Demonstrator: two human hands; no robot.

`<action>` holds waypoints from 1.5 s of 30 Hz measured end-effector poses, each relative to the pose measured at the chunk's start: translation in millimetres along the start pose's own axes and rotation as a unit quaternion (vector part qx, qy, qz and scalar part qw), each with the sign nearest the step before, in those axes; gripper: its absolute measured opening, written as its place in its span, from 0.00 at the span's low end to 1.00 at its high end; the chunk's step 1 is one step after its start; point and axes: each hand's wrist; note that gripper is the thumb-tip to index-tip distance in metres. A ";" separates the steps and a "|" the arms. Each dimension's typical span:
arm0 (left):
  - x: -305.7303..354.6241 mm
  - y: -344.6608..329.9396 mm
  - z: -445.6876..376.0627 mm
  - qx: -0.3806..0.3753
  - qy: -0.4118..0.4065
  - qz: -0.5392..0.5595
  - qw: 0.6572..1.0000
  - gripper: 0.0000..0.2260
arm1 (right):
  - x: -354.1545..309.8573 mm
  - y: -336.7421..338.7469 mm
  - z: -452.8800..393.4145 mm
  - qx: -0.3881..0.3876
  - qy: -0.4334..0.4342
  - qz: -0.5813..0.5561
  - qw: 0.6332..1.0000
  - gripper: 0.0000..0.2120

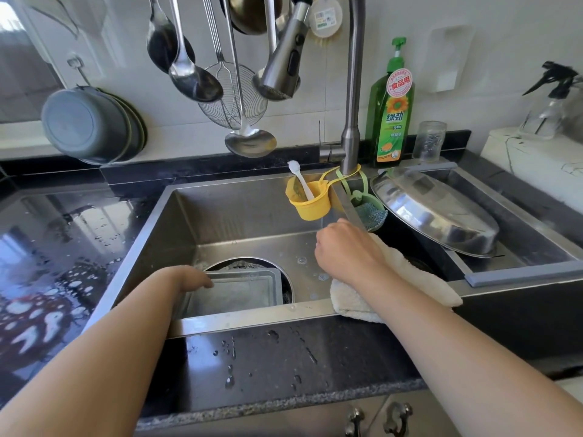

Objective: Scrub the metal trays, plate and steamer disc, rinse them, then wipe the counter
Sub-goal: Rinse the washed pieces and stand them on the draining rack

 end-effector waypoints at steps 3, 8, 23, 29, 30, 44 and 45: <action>-9.4 2.5 5.9 -0.074 0.047 -0.032 0.996 0.22 | -0.6 -0.7 1.1 -0.002 0.003 0.007 1.000 0.09; -22.9 -2.6 12.8 -0.093 0.049 -0.073 0.992 0.20 | 0.7 -0.8 -2.0 0.004 -0.008 0.014 1.000 0.10; -27.6 52.3 20.9 0.190 -0.070 0.456 0.867 0.04 | -18.0 39.2 -90.7 -0.005 -0.142 -0.069 0.988 0.18; -13.9 87.8 16.2 0.146 -0.121 0.505 0.842 0.04 | -28.5 66.9 -200.5 0.046 -0.210 -0.080 0.973 0.22; -10.7 86.8 17.0 0.140 -0.120 0.502 0.845 0.04 | -30.5 68.0 -211.6 0.025 -0.246 -0.115 0.962 0.21; 18.7 33.6 25.8 0.116 -0.019 0.654 0.747 0.06 | -38.6 143.0 -140.1 -0.113 -0.022 -0.726 0.678 0.15; 21.9 27.1 28.5 0.123 -0.014 0.665 0.736 0.07 | -44.3 155.7 -129.9 -0.127 0.006 -0.747 0.652 0.15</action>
Point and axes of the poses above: each hand's wrist, its own z-axis away from the middle knuckle, its own y-axis out of the back of the hand, x = y × z, and after that the axes turned 7 degrees about -y, right-handed
